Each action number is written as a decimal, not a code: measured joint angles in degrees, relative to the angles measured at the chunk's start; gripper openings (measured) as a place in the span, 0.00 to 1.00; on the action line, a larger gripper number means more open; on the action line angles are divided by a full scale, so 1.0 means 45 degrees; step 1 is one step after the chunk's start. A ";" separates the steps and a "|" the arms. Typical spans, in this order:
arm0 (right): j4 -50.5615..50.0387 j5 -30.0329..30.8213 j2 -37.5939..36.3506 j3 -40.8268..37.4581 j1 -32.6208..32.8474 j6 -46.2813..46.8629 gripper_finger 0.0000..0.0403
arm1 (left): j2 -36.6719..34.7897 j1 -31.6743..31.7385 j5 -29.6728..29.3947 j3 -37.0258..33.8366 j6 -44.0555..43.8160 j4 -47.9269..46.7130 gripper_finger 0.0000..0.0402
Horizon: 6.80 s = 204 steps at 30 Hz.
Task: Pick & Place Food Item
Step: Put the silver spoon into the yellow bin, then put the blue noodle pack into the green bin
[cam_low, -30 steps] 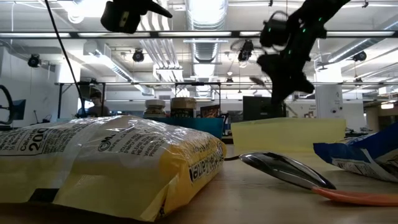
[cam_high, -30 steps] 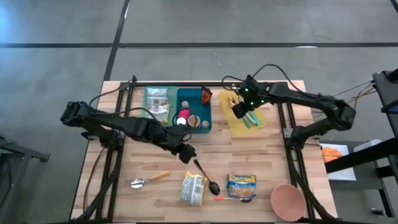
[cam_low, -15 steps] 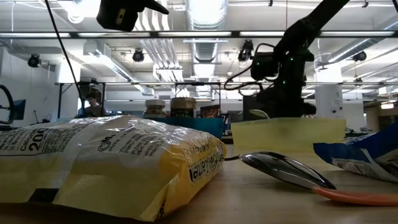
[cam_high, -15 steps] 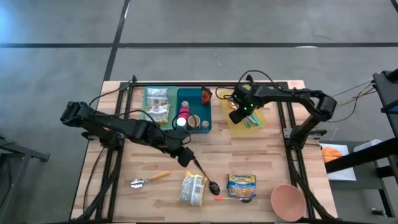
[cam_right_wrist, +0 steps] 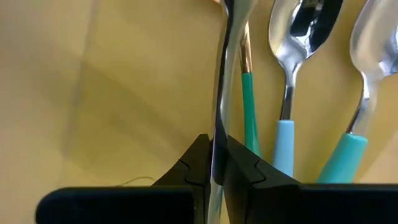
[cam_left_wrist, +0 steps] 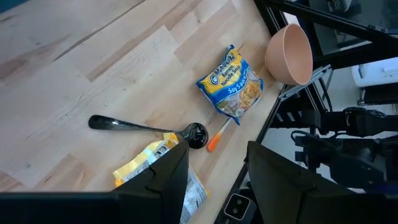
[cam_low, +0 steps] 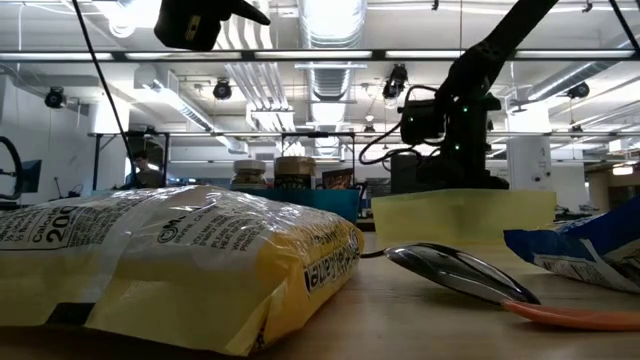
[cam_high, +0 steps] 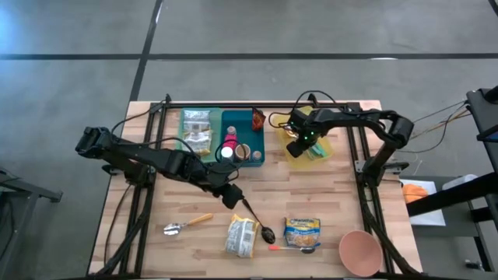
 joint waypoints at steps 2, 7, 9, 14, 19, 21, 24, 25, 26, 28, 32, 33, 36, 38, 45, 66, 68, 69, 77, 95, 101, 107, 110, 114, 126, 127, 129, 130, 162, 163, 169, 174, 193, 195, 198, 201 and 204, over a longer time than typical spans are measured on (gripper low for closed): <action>0.0005 0.0050 0.0122 0.0019 0.0000 -0.0076 0.04 | 0.0000 0.0000 0.0000 0.0000 0.0000 0.0000 0.43; 0.0000 0.0083 0.0130 0.0029 0.0000 -0.0065 0.06 | 0.0005 0.0000 0.0000 0.0000 0.0000 0.0000 0.43; -0.0014 0.0083 0.0121 0.0043 0.0000 -0.0065 0.06 | 0.0005 0.0000 0.0000 0.0000 0.0005 0.0000 0.43; -0.0014 0.0083 0.0116 0.0049 0.0000 -0.0031 0.06 | 0.0005 0.0000 0.0000 0.0000 0.0005 -0.0061 0.43; -0.0009 0.0083 0.0111 0.0049 0.0034 -0.0124 0.09 | 0.0005 -0.0005 0.0000 0.0000 0.0005 -0.0083 0.43; 0.0000 0.0078 0.0111 0.0049 0.0034 -0.0146 0.13 | 0.0005 -0.0005 0.0000 0.0000 0.0005 -0.0087 0.43; 0.0005 0.0000 0.0106 0.0049 0.0071 -0.0562 0.24 | 0.0005 -0.0005 0.0000 0.0000 0.0005 -0.0084 0.43; -0.0017 -0.0011 0.0101 0.0049 0.0090 -0.0687 0.29 | 0.0005 -0.0005 0.0000 0.0000 0.0005 -0.0087 0.43; -0.0047 -0.0014 0.0096 0.0049 0.0120 -0.0727 0.33 | 0.0005 -0.0005 0.0000 0.0000 0.0005 -0.0086 0.43; -0.0077 -0.0014 0.0087 0.0049 0.0155 -0.0745 0.42 | 0.0005 -0.0005 0.0000 0.0000 0.0005 -0.0087 0.43; -0.0123 -0.0041 -0.0007 0.0049 0.0220 -0.0714 0.57 | 0.0005 -0.0005 0.0000 0.0000 0.0005 -0.0087 0.43; -0.0145 -0.0011 -0.0088 0.0044 0.0228 -0.0701 0.60 | 0.0005 -0.0005 0.0000 0.0000 0.0005 -0.0087 0.43; -0.0136 0.0010 -0.0571 0.0044 0.0265 -0.0696 0.67 | 0.0005 -0.0005 -0.0001 0.0000 0.0006 -0.0087 0.43; -0.0182 0.0052 -0.0999 0.0042 0.0308 -0.0695 0.70 | 0.0005 -0.0005 -0.0001 0.0000 0.0027 -0.0087 0.43; -0.0741 -0.0228 -0.3393 0.0039 0.1076 -0.0691 0.72 | 0.0005 -0.0005 0.0000 0.0000 0.0058 -0.0092 0.43; -0.0908 -0.1353 -0.4694 -0.0015 0.8575 0.0796 0.72 | 0.0005 -0.0015 -0.0005 0.0000 0.0437 -0.2772 0.42; -0.0718 -0.1350 -0.4091 -0.0019 0.8794 0.0806 0.72 | 0.0005 -0.0015 -0.0005 0.0000 0.0437 -0.2861 0.42; -0.0522 -0.1354 -0.3778 -0.0019 0.8901 0.0868 0.72 | 0.0005 -0.0018 -0.0005 0.0000 0.0437 -0.2909 0.42; 0.1648 -0.2872 -0.1837 -0.0020 0.9482 0.0883 0.72 | 0.0005 -0.0884 -0.0234 0.0000 0.0678 -0.3089 0.42; 0.3567 -0.4711 0.0398 0.0068 1.0200 -0.0199 0.72 | 0.0000 -0.1604 -0.1875 0.0000 -0.0947 -0.3031 0.42; 0.3744 -0.5274 0.0167 0.0076 1.0489 -0.0013 0.72 | -0.0005 -0.1632 -0.1955 0.0000 -0.0908 -0.3048 0.42; 0.4765 -0.5228 0.0499 0.0073 1.0542 0.0684 0.72 | -0.0005 -0.1632 -0.2016 0.0000 -0.0583 -0.3093 0.43; 0.5365 -0.5093 0.0784 0.0120 1.0535 0.0949 0.72 | -0.0005 -0.1632 -0.2011 0.0000 -0.0375 -0.3116 0.43; 0.5208 -0.4998 0.1241 0.0388 1.0564 0.0984 0.72 | -0.0005 -0.1688 -0.2006 0.0000 -0.0357 -0.3166 0.43; 0.4399 -0.4983 0.1274 0.0476 1.0559 0.0531 0.72 | -0.0005 -0.1836 -0.1967 0.0000 -0.0523 -0.3154 0.43; 0.4341 -0.4983 0.1272 0.0476 1.0559 0.0475 0.72 | -0.0005 -0.1836 -0.1970 0.0000 -0.0554 -0.3144 0.43; 0.4216 -0.4988 0.1252 0.0446 1.0559 0.0276 0.72 | -0.0005 -0.1836 -0.1972 0.0000 -0.0575 -0.3138 0.43; 0.4207 -0.4988 0.1252 0.0427 1.0559 0.0217 0.72 | -0.0005 -0.1836 -0.1972 0.0000 -0.0604 -0.3138 0.43; 0.4021 -0.4877 0.0305 0.0461 1.0554 0.0756 0.02 | -0.0005 -0.1841 -0.1972 0.0000 -0.1911 -0.3099 0.43; 0.3907 -0.4723 0.0095 0.0461 1.0559 0.0807 0.02 | -0.0005 -0.1841 -0.1974 0.0000 -0.2292 -0.3068 0.43; 0.3005 -0.3032 -0.1616 0.0466 1.0553 0.1079 0.02 | -0.0005 -0.1882 -0.2442 0.0000 -0.4731 -0.2664 0.43; 0.2835 -0.1575 -0.3409 0.0466 1.0394 0.1687 0.02 | 0.0106 -0.2016 -0.4152 0.0000 -0.5022 -0.1177 0.43; 0.5914 0.2164 -0.6052 0.0481 0.9387 0.2995 0.02 | 0.2278 -0.2210 -0.6969 -0.0001 0.0448 0.4167 0.43; 0.5958 0.2094 -0.6011 0.0481 0.9389 0.2992 0.02 | 0.2273 -0.2215 -0.7239 0.0000 0.0439 0.4276 0.43; 0.6067 0.2084 -0.5834 0.0486 0.9389 0.2995 0.02 | 0.2268 -0.2205 -0.7504 0.0000 0.0418 0.4303 0.43; 0.6152 0.2070 -0.5759 0.0474 0.9389 0.2990 0.02 | 0.2286 -0.2205 -0.7383 0.0010 0.0446 0.4656 0.43; 0.6288 0.2031 -0.5665 0.0529 0.9389 0.2981 0.02 | 0.2299 -0.2205 -0.7314 0.0010 0.0408 0.4813 0.48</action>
